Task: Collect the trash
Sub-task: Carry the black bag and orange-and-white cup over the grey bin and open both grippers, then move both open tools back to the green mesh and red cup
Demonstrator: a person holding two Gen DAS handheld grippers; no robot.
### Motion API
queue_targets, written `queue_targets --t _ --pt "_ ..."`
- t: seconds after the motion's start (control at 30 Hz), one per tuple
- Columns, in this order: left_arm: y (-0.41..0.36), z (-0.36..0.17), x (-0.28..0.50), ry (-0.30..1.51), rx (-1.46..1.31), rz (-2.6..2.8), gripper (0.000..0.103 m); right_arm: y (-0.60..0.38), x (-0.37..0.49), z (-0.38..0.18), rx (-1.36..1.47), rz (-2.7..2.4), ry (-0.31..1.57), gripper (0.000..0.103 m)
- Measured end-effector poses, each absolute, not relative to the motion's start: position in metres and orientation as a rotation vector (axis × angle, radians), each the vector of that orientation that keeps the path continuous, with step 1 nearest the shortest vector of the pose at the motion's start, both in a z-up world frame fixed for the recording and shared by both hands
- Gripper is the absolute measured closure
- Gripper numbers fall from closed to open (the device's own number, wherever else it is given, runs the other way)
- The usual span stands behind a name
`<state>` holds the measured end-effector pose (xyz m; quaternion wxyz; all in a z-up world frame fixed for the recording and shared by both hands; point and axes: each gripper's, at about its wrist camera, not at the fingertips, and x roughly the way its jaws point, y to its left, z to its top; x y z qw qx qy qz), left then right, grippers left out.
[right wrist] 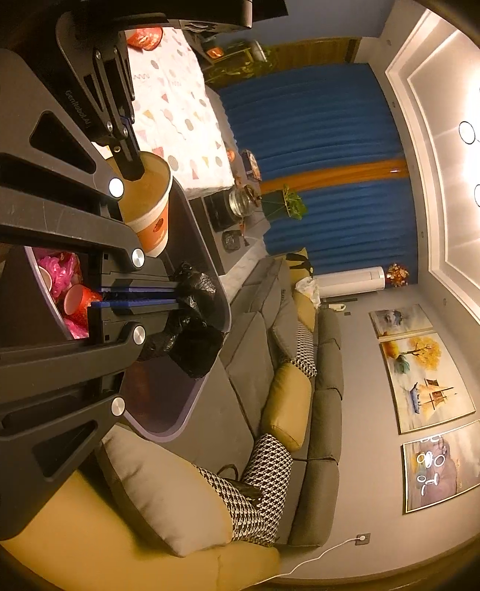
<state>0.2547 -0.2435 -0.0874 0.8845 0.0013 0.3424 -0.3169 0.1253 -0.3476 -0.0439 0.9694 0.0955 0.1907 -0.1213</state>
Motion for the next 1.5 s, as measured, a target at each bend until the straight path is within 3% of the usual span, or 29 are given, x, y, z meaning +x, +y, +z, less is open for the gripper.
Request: queue_targets --t 0.3,0.4,0.47,0.5,0.53,0.73,0.83,0.93,1.13,1.5 --pt "-0.244 -0.091 0.252 0.726 0.010 -0.685 0.097 -0.353 0.134 -0.050 0.200 -0.246 0.401 0.099" --pt "-0.239 -0.091 0.252 0.717 0.009 -0.682 0.079 -0.354 0.137 -0.051 0.199 -0.250 0.407 0.097" --pt "-0.233 -0.090 0.251 0.716 -0.003 -0.675 0.071 -0.356 0.137 -0.053 0.207 -0.254 0.406 0.080" --pt "-0.229 -0.090 0.251 0.717 -0.013 -0.666 0.064 -0.357 0.135 -0.054 0.210 -0.256 0.401 0.065" --pt "-0.223 -0.089 0.251 0.714 -0.021 -0.652 0.054 -0.357 0.133 -0.053 0.211 -0.259 0.391 0.060" --pt "-0.187 -0.078 0.232 0.630 -0.027 -0.536 0.018 -0.352 0.122 -0.048 0.211 -0.261 0.361 0.045" --pt "-0.159 -0.070 0.217 0.582 -0.032 -0.446 0.011 -0.344 0.114 -0.046 0.216 -0.249 0.354 0.036" --pt "-0.130 -0.063 0.203 0.546 -0.048 -0.359 0.006 -0.330 0.107 -0.043 0.209 -0.224 0.351 0.028" --pt "-0.062 -0.059 0.177 0.519 -0.067 -0.172 0.006 -0.283 0.098 -0.042 0.170 -0.123 0.381 0.016" --pt "0.068 -0.055 0.126 0.494 -0.144 0.085 0.006 -0.174 0.117 -0.054 0.081 0.087 0.506 0.008"
